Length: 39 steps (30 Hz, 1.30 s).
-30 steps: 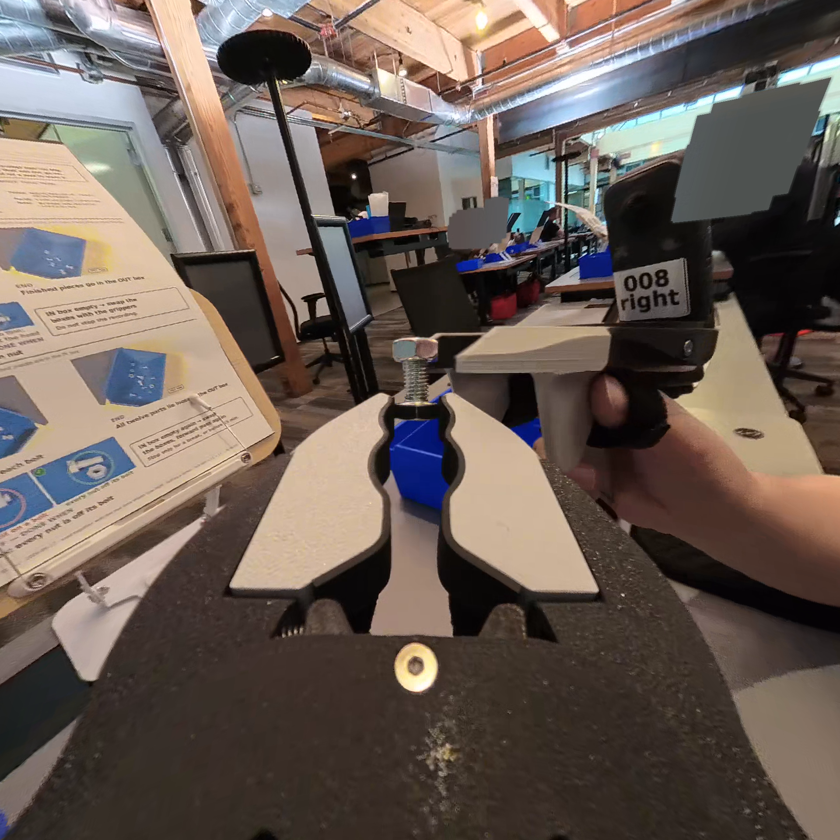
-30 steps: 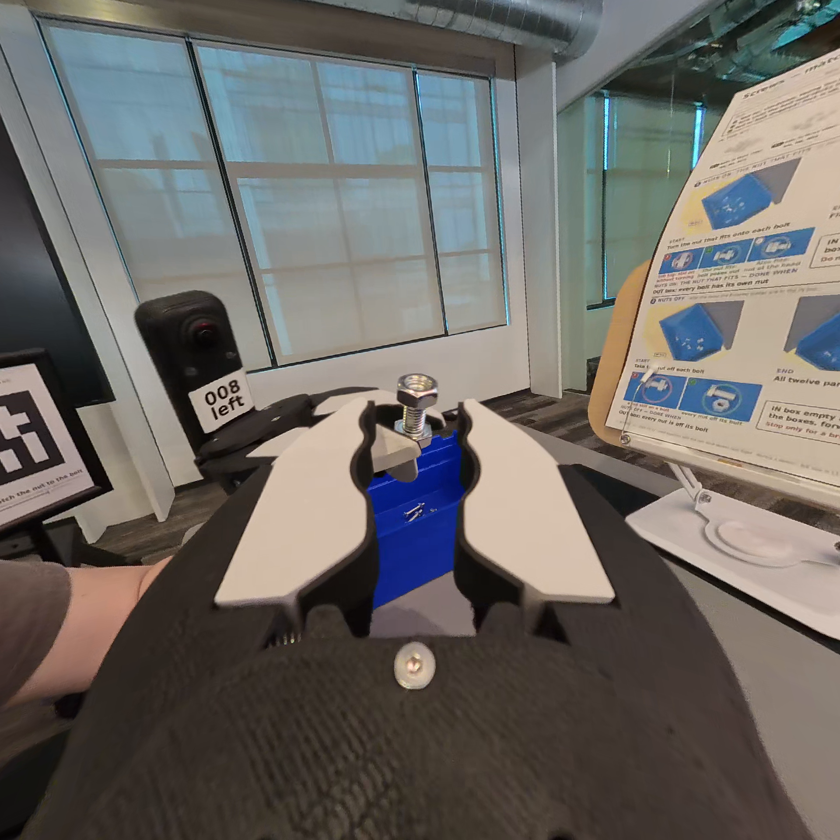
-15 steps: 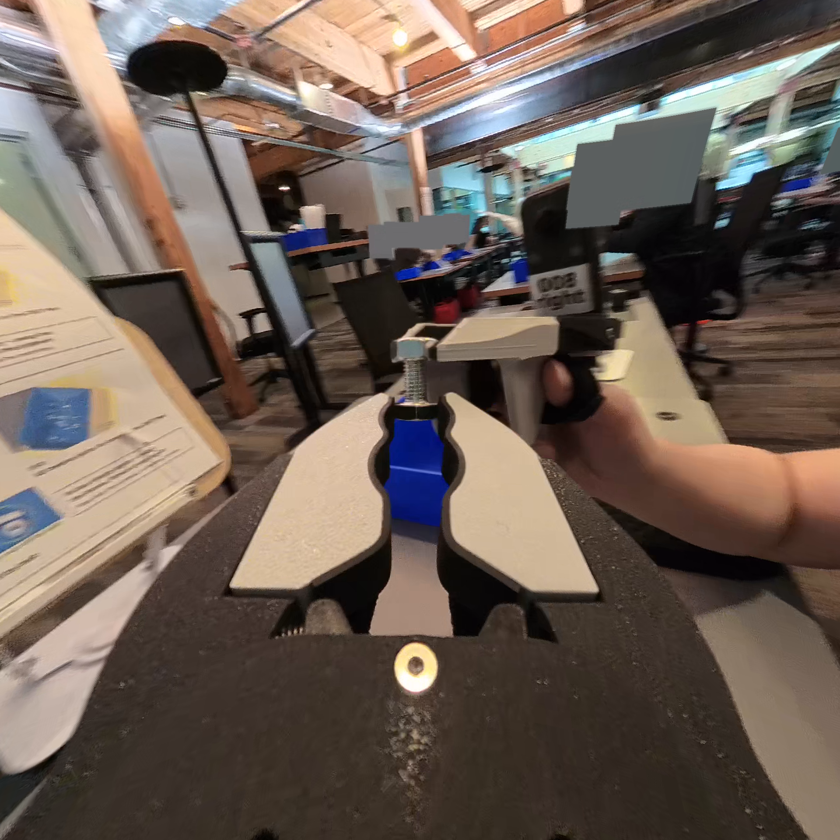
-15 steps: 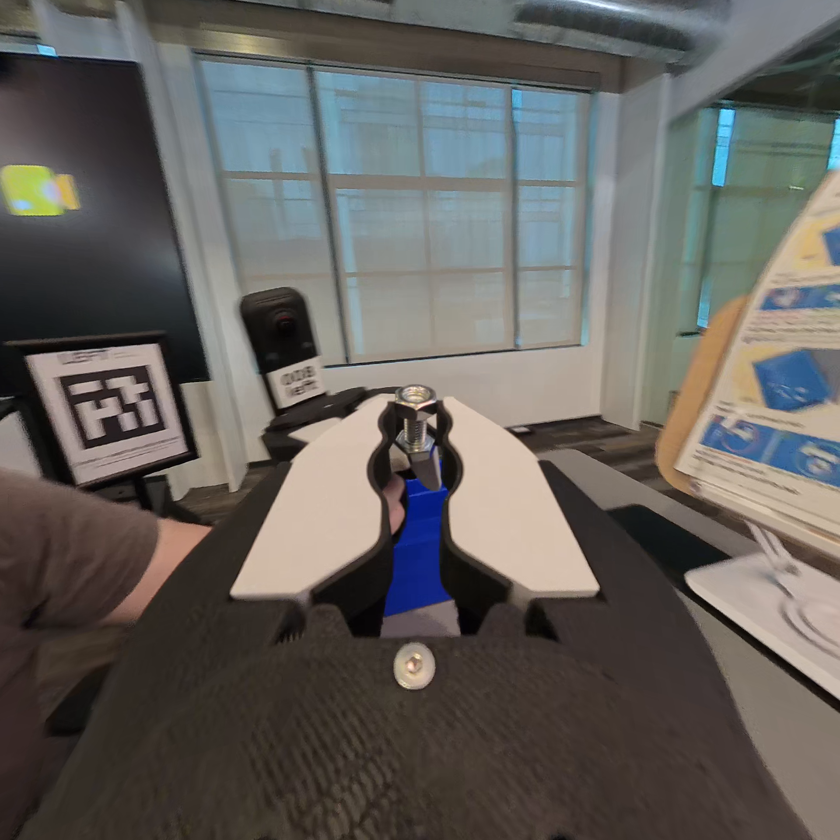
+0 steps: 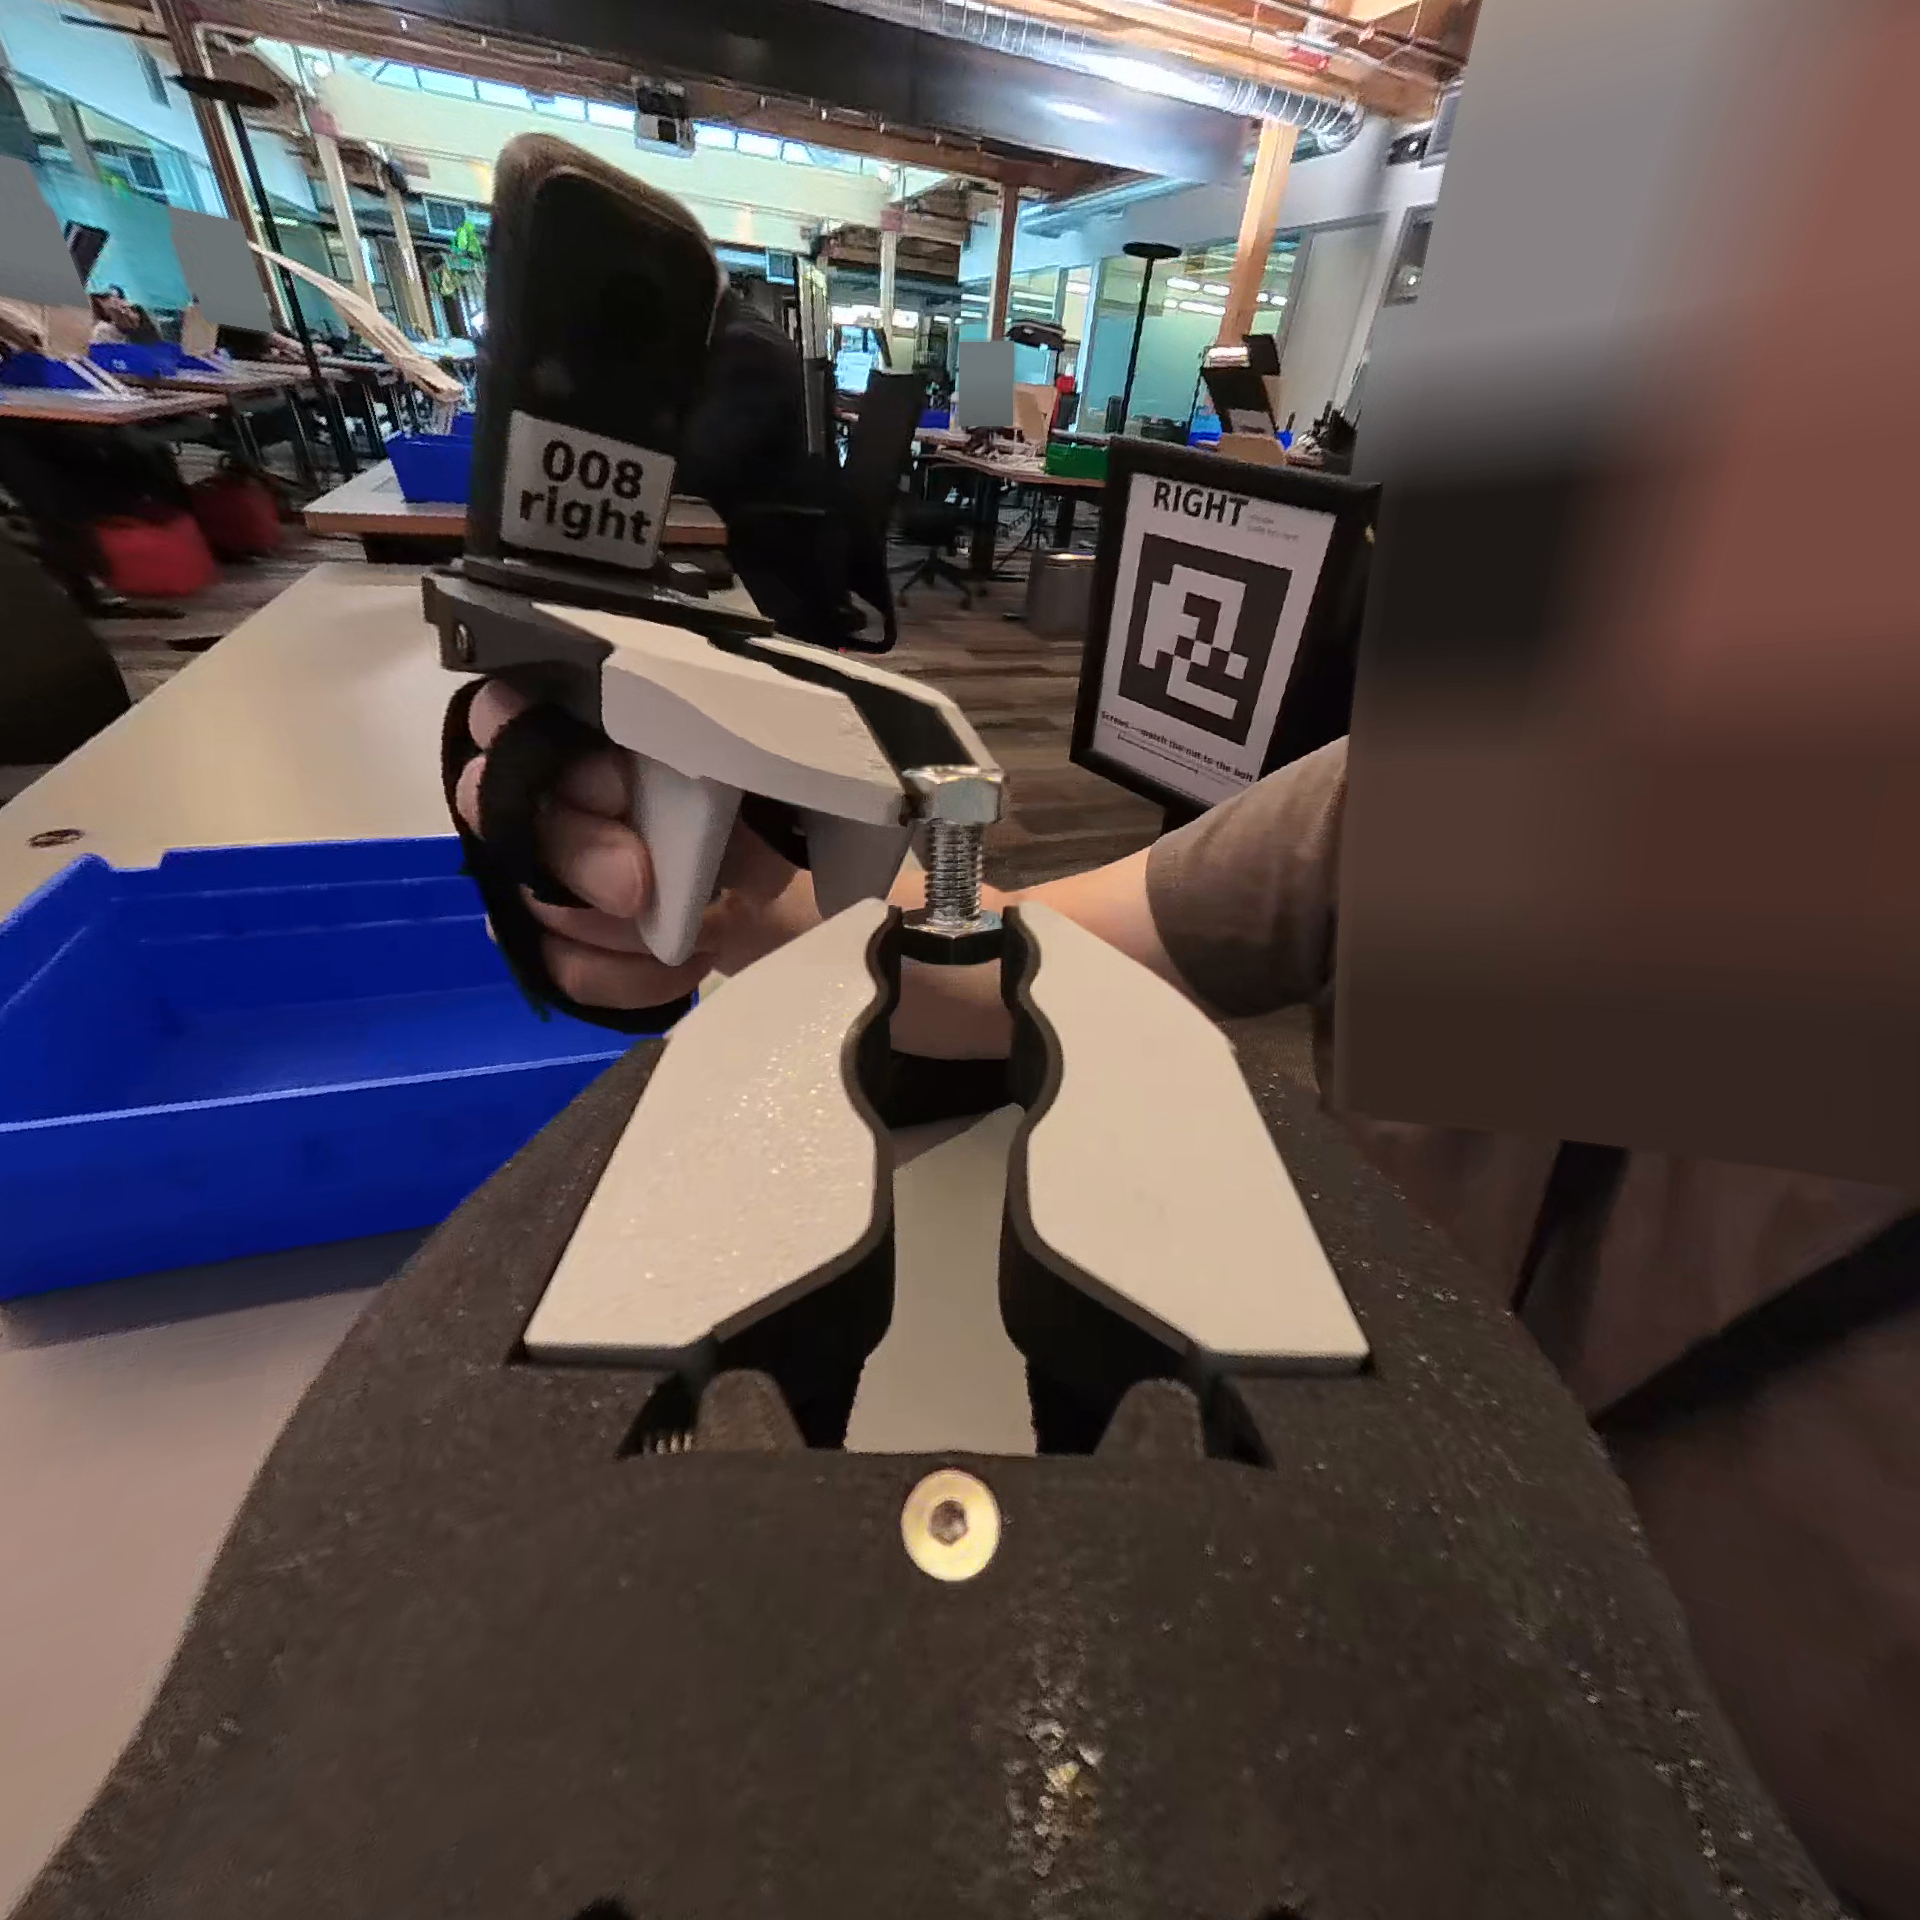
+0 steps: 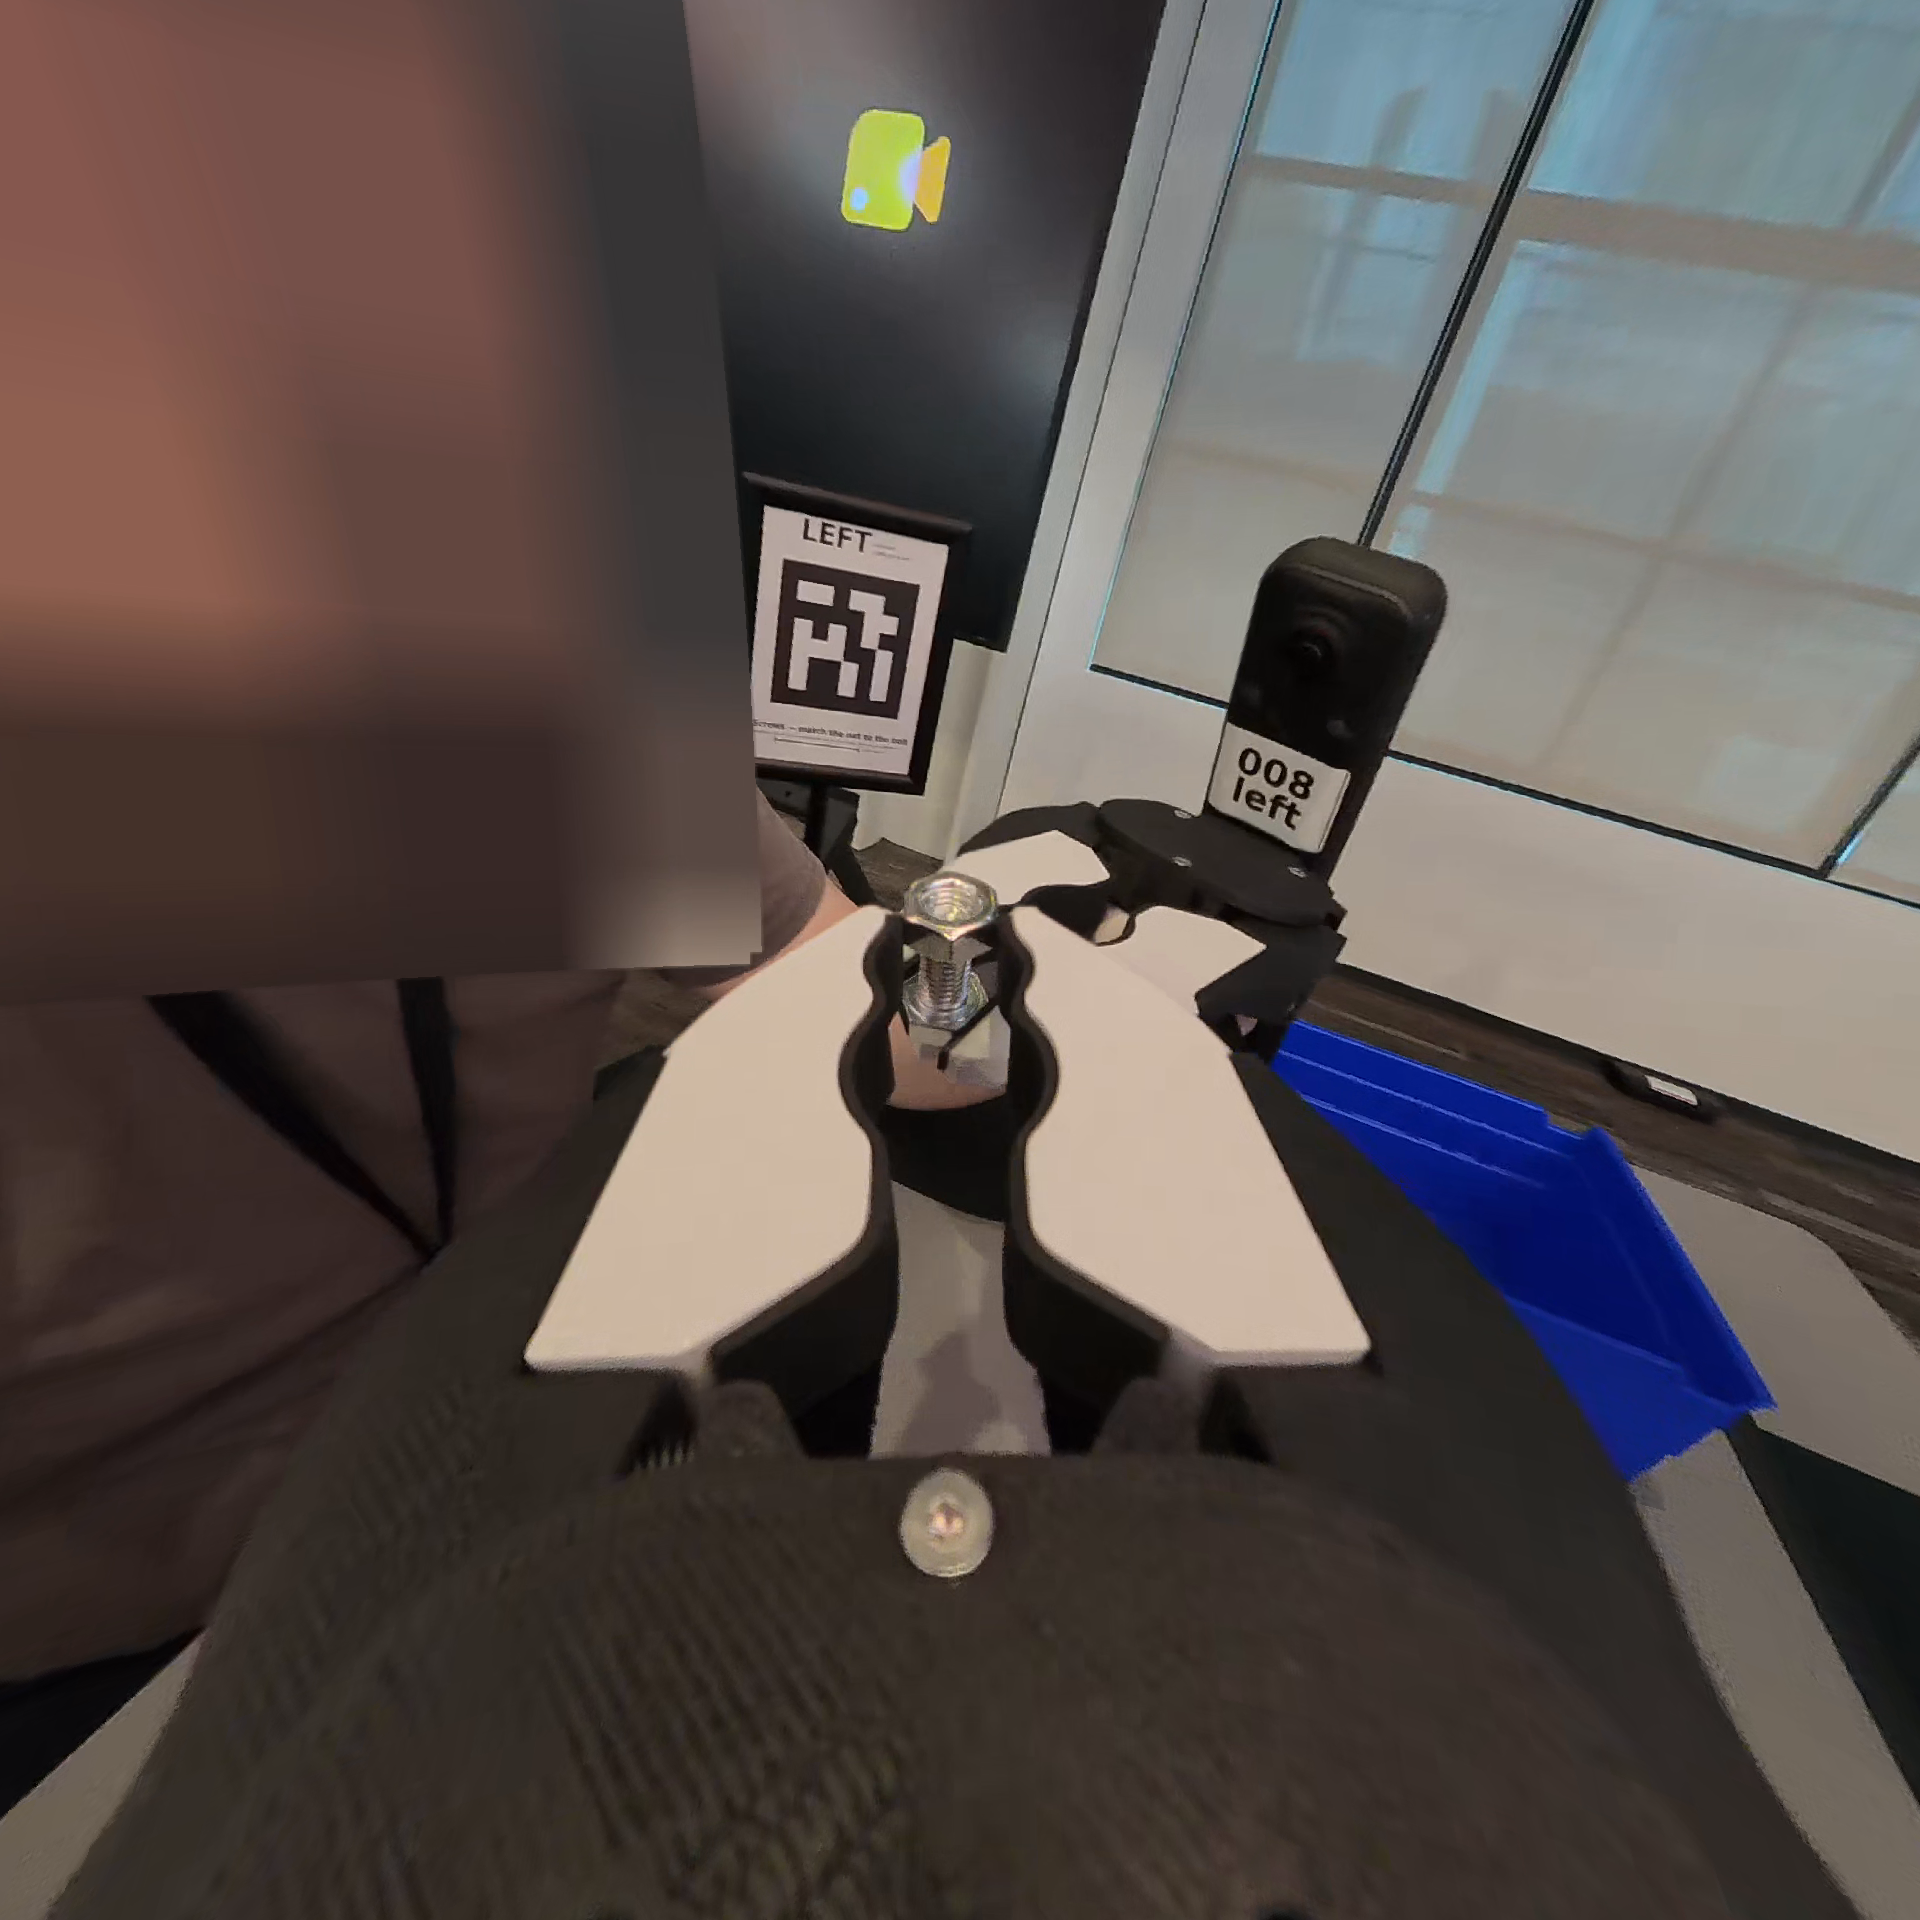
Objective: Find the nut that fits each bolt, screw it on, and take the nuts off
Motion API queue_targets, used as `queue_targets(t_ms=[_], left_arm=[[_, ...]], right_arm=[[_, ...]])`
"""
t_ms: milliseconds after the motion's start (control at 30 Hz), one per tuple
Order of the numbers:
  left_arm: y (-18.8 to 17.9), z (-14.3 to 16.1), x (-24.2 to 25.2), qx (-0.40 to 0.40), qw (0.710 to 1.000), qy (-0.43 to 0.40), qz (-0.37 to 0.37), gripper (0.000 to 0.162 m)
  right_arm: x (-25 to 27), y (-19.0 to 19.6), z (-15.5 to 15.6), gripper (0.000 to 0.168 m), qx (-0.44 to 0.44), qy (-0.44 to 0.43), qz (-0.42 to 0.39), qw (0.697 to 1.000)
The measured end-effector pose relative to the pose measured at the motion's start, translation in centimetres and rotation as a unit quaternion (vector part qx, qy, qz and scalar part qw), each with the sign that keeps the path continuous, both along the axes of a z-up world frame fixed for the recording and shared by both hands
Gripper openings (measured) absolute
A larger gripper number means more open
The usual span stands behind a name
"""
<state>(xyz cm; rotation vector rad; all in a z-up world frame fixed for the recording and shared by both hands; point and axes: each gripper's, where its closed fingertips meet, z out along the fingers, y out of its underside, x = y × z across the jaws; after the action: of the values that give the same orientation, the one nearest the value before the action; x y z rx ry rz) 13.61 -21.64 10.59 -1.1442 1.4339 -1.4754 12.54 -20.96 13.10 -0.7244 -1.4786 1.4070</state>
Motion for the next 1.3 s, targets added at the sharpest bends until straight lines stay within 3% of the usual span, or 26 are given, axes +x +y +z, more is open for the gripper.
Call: queue_targets(t_ms=[200, 400, 500, 733, 833, 1133, 1300], left_arm=[[-0.7, -0.3, 0.1, -0.002, 1.0, 0.008, -0.023, 0.018], [0.2, 0.2, 0.1, 0.011, 1.0, -0.008, 0.014, 0.018], [2.0, 1.7, -0.3, 0.005, 0.996, -0.052, 0.074, 0.018], [6.2, 2.6, -1.2, 0.035, 0.969, -0.093, 0.228, 0.017], [6.2, 2.4, -1.0, 0.053, 0.966, -0.084, 0.24, 0.017], [5.5, 2.6, -0.9, 0.061, 0.968, -0.084, 0.229, 0.018], [2.8, 2.7, -0.6, 0.035, 0.987, -0.081, 0.131, 0.018]], right_arm=[[0.1, -0.7, -0.3, 0.018, -0.001, -0.006, 0.029, 1.0], [0.0, 0.1, 0.3, 0.018, -0.017, 0.007, 0.005, 1.0], [0.1, 2.0, 2.2, 0.038, -0.044, 0.064, -0.063, 0.995], [-1.1, 5.7, 3.4, 0.041, -0.056, 0.097, -0.271, 0.956], [-2.1, 6.0, 2.8, 0.038, -0.058, 0.08, -0.316, 0.944], [-2.3, 5.3, 2.6, 0.018, -0.079, 0.088, -0.272, 0.955], [-2.1, 2.6, 2.7, 0.018, -0.093, 0.061, -0.135, 0.985]])
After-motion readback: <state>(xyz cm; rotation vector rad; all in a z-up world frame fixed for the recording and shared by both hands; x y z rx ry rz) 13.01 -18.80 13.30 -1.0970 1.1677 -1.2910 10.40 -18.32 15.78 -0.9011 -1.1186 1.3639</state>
